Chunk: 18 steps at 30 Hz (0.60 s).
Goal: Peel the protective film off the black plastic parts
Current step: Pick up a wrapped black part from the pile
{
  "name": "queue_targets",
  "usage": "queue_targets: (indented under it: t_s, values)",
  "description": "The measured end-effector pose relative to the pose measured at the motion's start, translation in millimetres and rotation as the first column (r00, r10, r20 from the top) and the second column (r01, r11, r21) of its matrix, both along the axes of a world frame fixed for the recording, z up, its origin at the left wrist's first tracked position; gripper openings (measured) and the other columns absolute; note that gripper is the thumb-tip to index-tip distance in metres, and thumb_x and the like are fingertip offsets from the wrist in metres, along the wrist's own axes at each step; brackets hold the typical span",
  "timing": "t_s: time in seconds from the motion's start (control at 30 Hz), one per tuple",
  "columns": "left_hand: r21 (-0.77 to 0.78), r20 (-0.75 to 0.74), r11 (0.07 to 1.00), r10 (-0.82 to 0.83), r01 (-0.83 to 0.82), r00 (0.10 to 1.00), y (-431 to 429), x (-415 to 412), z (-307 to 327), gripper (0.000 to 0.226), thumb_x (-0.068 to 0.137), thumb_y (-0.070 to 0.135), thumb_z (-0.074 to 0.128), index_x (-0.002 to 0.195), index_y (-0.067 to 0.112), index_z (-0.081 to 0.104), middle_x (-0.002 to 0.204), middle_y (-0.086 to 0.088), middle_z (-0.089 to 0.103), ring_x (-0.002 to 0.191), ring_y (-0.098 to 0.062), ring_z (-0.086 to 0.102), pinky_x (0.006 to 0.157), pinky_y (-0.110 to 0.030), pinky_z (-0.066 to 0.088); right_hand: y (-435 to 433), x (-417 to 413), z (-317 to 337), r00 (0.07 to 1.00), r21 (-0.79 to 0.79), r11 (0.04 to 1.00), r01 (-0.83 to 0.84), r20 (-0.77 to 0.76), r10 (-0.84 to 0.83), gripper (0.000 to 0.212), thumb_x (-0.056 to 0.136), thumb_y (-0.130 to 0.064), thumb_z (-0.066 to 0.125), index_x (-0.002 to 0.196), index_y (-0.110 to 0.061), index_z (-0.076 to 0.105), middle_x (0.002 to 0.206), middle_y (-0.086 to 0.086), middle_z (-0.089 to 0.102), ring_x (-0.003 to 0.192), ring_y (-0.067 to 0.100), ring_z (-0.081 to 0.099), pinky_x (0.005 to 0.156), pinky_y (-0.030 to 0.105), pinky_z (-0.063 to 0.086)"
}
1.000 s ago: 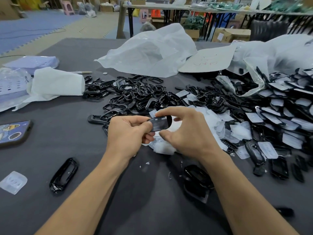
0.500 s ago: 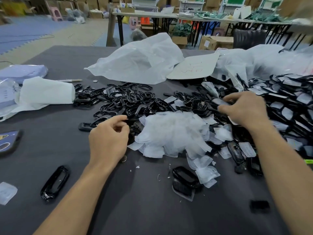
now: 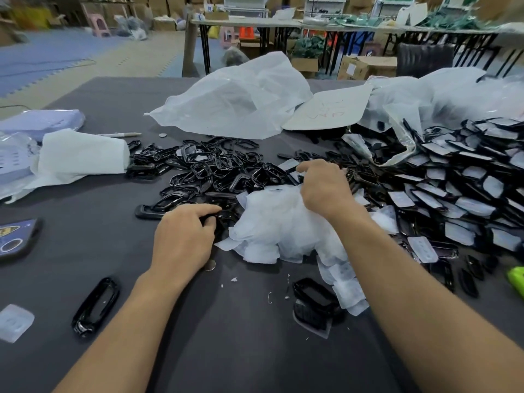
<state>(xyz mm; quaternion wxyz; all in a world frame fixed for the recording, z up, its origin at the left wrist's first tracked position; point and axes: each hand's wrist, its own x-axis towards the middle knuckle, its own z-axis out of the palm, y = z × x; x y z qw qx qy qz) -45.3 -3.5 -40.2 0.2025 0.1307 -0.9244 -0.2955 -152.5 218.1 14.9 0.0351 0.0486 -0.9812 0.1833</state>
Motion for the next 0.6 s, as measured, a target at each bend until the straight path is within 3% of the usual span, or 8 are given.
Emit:
queue_targets:
  t_s: [0.13,0.23,0.33,0.4,0.5,0.6]
  values:
    - [-0.016,-0.065,0.999,0.042,-0.044,0.997,-1.5,-0.1,2.0,0.024,0.091,0.016,0.068,0.095,0.034,0.083,0.095,0.005,0.081,0.089,-0.026,0.072,0.082,-0.035,0.052,5.3,-15.5,-3.8,0.999,-0.021,0.998,0.053,-0.009,-0.053,0.041,0.090,0.005,0.054,0.114,-0.019,0.077,0.117,0.016,0.072,0.110,0.038,0.065,0.095,0.040,0.054]
    - [-0.033,-0.114,0.998,0.049,-0.053,0.992,-1.1,-0.1,1.6,0.025,0.090,0.012,0.070,0.097,0.032,0.084,0.094,0.004,0.081,0.088,-0.025,0.072,0.082,-0.031,0.049,8.8,-17.4,-5.5,0.992,-0.082,0.991,0.102,-0.066,-0.107,0.040,0.092,0.003,0.052,0.114,-0.020,0.077,0.117,0.017,0.072,0.109,0.040,0.065,0.096,0.042,0.053]
    - [-0.044,-0.180,0.996,0.067,-0.076,0.981,-0.5,1.1,1.9,0.032,0.090,0.004,0.067,0.100,0.028,0.084,0.091,0.002,0.081,0.084,-0.025,0.072,0.077,-0.027,0.045,13.7,-8.2,-5.1,0.971,-0.203,0.975,0.087,-0.202,-0.129,0.040,0.094,0.002,0.052,0.118,-0.018,0.076,0.115,0.012,0.076,0.111,0.035,0.068,0.101,0.042,0.053]
    - [-0.039,-0.275,0.996,0.065,-0.079,0.959,0.3,3.0,4.0,0.032,0.090,-0.001,0.067,0.100,0.025,0.084,0.089,0.002,0.081,0.079,-0.023,0.073,0.074,-0.021,0.042,13.3,5.9,-0.8,0.929,-0.342,0.939,0.032,-0.337,-0.154,0.032,0.095,-0.002,0.058,0.114,-0.017,0.079,0.107,0.005,0.079,0.102,0.024,0.073,0.097,0.037,0.056]
    - [0.045,-0.430,0.999,0.033,-0.015,0.902,4.0,8.0,10.1,0.028,0.093,0.000,0.069,0.101,0.022,0.083,0.096,0.014,0.078,0.084,-0.003,0.070,0.080,-0.003,0.042,2.3,30.9,3.0,0.899,-0.641,0.765,-0.067,-0.371,-0.232,0.024,0.089,-0.004,0.071,0.105,-0.020,0.081,0.090,-0.009,0.079,0.084,-0.001,0.073,0.083,0.015,0.057]
    - [0.325,-0.465,0.940,0.067,0.100,0.883,11.9,11.5,16.6,0.030,0.094,0.006,0.071,0.098,0.035,0.081,0.090,0.030,0.075,0.087,0.006,0.071,0.077,-0.004,0.048,-23.3,53.9,-3.5,0.988,-0.914,0.405,-0.021,-0.082,-0.133,0.026,0.082,0.002,0.078,0.095,-0.020,0.081,0.080,-0.003,0.079,0.076,0.008,0.076,0.070,0.022,0.061]
